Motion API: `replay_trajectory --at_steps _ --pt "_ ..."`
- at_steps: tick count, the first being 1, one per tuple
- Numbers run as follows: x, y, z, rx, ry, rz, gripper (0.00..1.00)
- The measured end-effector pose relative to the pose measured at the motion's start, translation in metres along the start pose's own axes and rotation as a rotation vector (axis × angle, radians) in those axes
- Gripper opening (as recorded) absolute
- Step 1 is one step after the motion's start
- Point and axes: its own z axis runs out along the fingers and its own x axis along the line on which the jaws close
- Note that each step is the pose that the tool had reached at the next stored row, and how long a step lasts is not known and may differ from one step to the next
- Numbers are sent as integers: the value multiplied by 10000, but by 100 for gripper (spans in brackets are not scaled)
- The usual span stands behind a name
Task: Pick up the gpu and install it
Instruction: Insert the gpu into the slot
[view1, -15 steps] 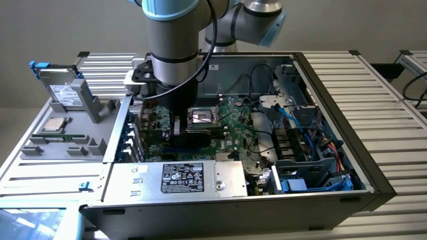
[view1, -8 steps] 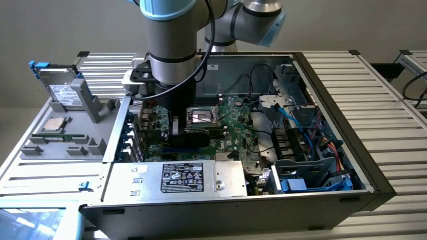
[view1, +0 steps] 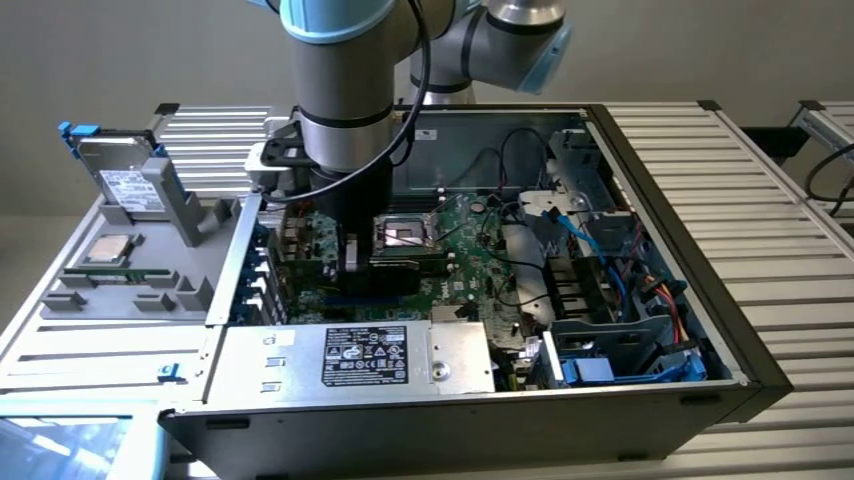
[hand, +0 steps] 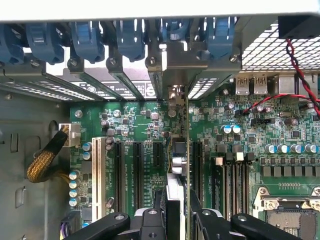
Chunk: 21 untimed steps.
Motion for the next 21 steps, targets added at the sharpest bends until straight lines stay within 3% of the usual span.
replay_trajectory --at_steps 21 --pt "0 23 28 11 -2 0 28"
